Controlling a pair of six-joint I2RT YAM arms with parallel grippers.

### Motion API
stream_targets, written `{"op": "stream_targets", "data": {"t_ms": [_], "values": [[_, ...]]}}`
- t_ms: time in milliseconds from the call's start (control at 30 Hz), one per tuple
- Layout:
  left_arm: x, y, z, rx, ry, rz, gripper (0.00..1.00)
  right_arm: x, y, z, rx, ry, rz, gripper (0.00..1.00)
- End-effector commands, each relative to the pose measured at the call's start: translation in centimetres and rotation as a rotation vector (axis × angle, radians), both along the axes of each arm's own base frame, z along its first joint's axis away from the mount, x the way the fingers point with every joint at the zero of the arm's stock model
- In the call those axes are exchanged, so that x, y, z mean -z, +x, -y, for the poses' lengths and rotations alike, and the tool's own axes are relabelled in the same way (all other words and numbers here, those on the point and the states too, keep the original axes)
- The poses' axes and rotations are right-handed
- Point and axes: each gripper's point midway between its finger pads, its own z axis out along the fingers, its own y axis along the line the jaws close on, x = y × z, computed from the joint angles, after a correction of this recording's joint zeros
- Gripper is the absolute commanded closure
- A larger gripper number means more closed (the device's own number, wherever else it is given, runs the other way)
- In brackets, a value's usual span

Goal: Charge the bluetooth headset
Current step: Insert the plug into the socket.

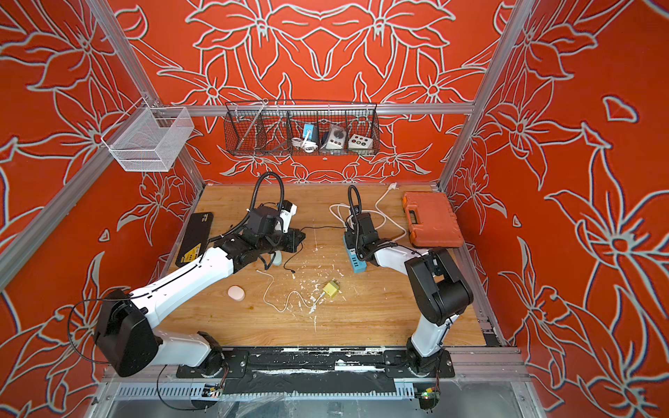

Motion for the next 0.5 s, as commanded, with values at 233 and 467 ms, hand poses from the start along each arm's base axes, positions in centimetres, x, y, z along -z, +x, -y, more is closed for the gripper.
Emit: {"op": "stream_targets", "data": {"t_ms": [233,467], "values": [[0.5,0.1,0.2,-0.005,-0.03,-0.022,0.94,6.3,-4.0,2.1,0.035,-0.072,-0.188,0.92],[0.5,0.0,0.1,-0.006,-0.029,-0.023,0.94,7.4,-4.6,2.1,0.046,-0.09,-0.228,0.93]]}}
